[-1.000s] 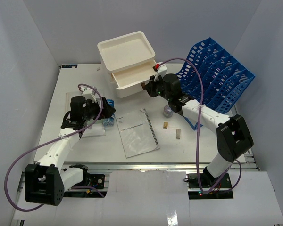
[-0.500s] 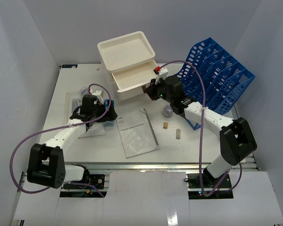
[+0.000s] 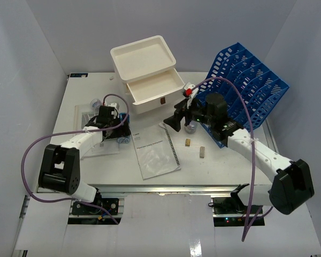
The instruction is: Organize the desk
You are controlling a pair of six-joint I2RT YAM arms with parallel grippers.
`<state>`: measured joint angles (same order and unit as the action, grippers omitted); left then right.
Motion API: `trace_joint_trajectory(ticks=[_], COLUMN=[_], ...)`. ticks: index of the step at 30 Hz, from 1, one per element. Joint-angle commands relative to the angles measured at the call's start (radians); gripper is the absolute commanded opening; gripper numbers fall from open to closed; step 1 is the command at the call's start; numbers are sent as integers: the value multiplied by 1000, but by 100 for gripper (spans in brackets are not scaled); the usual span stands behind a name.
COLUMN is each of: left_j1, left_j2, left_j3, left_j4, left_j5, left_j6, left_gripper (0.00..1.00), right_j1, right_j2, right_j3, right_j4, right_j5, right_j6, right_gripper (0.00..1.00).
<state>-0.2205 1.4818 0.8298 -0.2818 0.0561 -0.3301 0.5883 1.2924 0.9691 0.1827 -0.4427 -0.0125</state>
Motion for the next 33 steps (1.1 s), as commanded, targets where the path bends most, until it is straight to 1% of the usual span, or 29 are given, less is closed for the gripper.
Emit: trace_joint_trajectory(ticks=[1,2,4,7,8,11,12,14,18,20,22,24,25,26,27,30,33], left_j1=[-17,-22,-33,-53,-56,-64,-65,-65,-65,-65,-66,-66,-66,-65,-65,-80,-112], left_j2=[46,56,64,54,45,-8,-60,-148,-340,-424,-456,-457,-450,-425,-400,-251,-76], left_j3=[57,63,71,66,63,48,44,26,40,99,159,239,257,317,359,544,720], left_j4=[-28,-31,-38,-53,-63,-91,-100,-139,-208,-253,-271,-273,-268,-252,-250,-183,-158], left_j5=[-41,-41,-89,-115,-118,-125,-127,-123,-107,-102,-104,-92,-72,-41,-36,165,285], left_j6=[5,4,-1,-7,-10,-28,-35,-49,-60,-43,-18,18,31,69,72,160,224], left_gripper=[84,80,73,62,53,22,14,1,0,0,0,0,0,0,0,0,0], right_j1=[-74,-99,-143,-202,-216,-261,-274,-298,-359,-386,-417,-435,-441,-444,-444,-444,-446], right_j2=[-101,-119,-158,-204,-227,-276,-288,-319,-357,-360,-358,-358,-360,-363,-366,-375,-381], right_j3=[-74,-86,-109,-139,-148,-178,-195,-217,-266,-283,-293,-299,-299,-299,-299,-303,-308], right_j4=[11,11,12,9,10,11,11,8,12,11,15,15,15,14,14,12,12], right_j5=[-186,-210,-308,-379,-401,-448,-463,-550,-673,-712,-744,-761,-763,-769,-769,-772,-766], right_j6=[-62,-70,-78,-92,-94,-108,-113,-135,-161,-175,-181,-185,-185,-185,-185,-189,-192], right_gripper=[96,96,95,95,94,95,95,96,99,100,96,95,95,94,94,94,94])
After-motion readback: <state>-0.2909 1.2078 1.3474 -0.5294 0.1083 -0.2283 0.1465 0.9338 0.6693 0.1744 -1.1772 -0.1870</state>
